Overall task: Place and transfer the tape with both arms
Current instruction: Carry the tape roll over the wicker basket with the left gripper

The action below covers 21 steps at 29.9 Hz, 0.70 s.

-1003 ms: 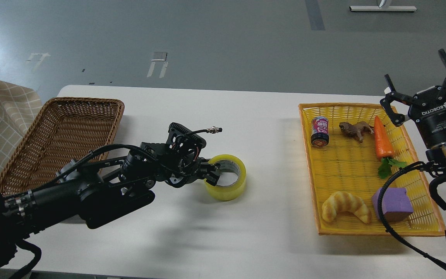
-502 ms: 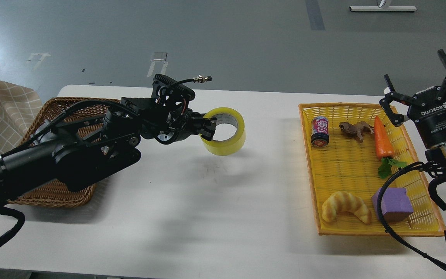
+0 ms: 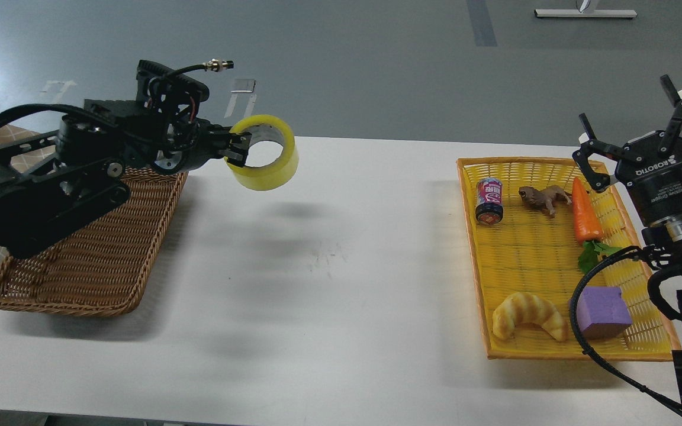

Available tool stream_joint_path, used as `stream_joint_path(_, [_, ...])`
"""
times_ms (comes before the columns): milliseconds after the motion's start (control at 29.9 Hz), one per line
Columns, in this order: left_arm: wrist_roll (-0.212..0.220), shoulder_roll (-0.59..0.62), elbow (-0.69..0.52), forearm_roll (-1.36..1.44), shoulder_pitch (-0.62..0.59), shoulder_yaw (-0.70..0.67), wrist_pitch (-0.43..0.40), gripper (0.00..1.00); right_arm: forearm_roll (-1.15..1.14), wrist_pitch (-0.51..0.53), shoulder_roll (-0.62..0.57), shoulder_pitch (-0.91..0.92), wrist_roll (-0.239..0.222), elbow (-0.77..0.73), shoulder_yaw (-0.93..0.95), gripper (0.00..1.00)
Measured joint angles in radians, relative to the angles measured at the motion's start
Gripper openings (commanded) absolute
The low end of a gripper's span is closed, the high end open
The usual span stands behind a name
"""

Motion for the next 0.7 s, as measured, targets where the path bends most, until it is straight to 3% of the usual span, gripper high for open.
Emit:
stream_joint_path(435, [-0.027,0.232,0.008,-0.02,0.056,0.016,0.0,0.0,0.0,0.0,0.025,0.008,-0.005,-0.002,-0.006,1.0])
stream_joint_path(702, [-0.043,0.305,0.016,-0.039,0.124,0.016,0.0,0.0,0.0,0.0,0.04,0.008,-0.005,-0.002,-0.024,1.0])
